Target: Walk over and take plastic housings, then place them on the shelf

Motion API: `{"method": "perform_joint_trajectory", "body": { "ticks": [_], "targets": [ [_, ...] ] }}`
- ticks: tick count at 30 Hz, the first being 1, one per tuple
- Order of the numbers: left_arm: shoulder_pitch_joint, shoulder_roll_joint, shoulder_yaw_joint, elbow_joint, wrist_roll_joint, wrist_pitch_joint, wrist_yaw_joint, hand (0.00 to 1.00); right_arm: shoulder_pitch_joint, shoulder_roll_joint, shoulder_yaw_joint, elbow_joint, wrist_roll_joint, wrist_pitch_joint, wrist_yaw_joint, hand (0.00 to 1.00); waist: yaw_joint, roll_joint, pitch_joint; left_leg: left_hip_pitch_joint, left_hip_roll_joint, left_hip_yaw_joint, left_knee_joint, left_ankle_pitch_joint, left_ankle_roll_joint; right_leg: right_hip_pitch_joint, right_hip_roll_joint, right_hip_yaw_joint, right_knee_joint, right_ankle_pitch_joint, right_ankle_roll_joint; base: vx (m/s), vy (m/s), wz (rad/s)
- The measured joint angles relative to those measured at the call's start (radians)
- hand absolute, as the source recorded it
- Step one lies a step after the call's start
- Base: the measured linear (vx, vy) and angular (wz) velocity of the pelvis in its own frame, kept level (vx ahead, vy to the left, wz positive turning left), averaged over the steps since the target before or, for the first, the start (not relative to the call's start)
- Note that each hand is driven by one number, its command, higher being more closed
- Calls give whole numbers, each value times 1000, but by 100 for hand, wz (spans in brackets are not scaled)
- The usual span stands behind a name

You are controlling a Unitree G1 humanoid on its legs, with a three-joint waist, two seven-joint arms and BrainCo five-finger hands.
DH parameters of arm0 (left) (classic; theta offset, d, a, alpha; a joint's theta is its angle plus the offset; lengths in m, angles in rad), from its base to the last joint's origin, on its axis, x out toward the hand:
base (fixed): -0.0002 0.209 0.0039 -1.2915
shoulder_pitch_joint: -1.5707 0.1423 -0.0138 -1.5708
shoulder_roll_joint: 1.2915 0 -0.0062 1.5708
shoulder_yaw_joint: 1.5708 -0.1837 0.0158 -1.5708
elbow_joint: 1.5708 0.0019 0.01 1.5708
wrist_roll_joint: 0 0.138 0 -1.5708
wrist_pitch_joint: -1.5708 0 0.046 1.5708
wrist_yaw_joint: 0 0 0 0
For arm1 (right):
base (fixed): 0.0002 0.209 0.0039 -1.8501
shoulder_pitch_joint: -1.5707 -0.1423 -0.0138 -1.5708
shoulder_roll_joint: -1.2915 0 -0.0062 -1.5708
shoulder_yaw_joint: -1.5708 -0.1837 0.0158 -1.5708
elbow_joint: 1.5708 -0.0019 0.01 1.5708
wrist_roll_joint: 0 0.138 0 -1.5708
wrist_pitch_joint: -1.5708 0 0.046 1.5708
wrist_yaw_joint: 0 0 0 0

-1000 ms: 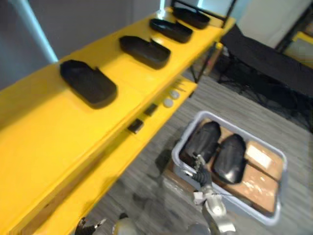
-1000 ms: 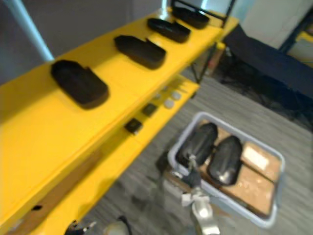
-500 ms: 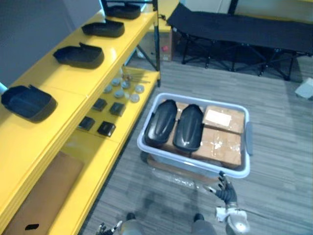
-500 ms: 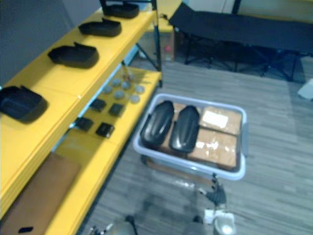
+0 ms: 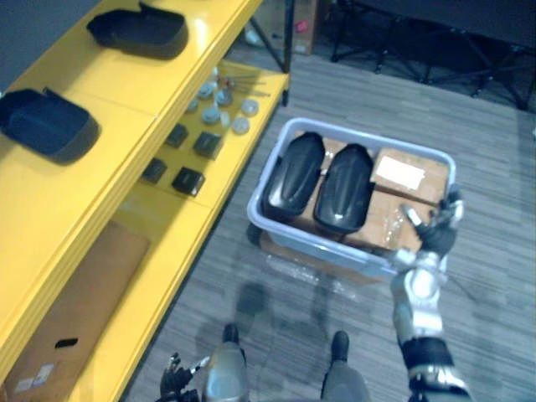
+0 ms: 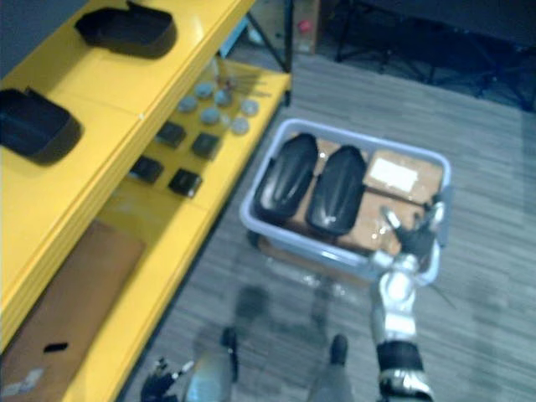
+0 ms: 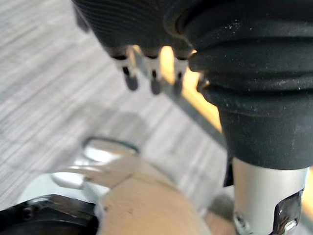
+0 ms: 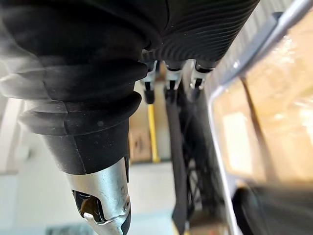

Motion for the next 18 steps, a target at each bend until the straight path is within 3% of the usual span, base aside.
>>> {"method": "perform_joint_trajectory", "body": {
  "ticks": [5, 9, 13, 18],
  "targets": [
    [-14, -13, -3, -7, -4, -2, -12, 0, -222, -202, -20, 240, 65, 71, -8, 0, 11, 39, 87, -38, -22, -52, -1, 28, 8, -4, -13, -52, 22, 0, 0, -45, 26, 30],
    [-15, -15, -49, 1, -14, -28, -34, 0, -377, -336, 10, 412, 125, 146, 43, 0, 37, 73, 119, -89, -41, -68, 3, 42, 17, -57, -32, -58, 55, -2, 4, -43, 51, 15],
    [-18, -14, -81, 5, -49, -47, -48, 0, -453, -392, 35, 534, 132, 228, 81, 0, 66, 89, 129, -133, -46, -86, 21, 47, 20, -95, -38, -84, 84, -5, 7, -24, 35, 12],
    [-38, -14, -117, 11, -61, -55, -60, 0, -529, -454, 80, 587, 131, 288, 124, 0, 77, 116, 156, -178, -61, -105, 56, 46, 25, -131, -53, -104, 128, -17, 9, -53, 35, 10]
  ]
}}
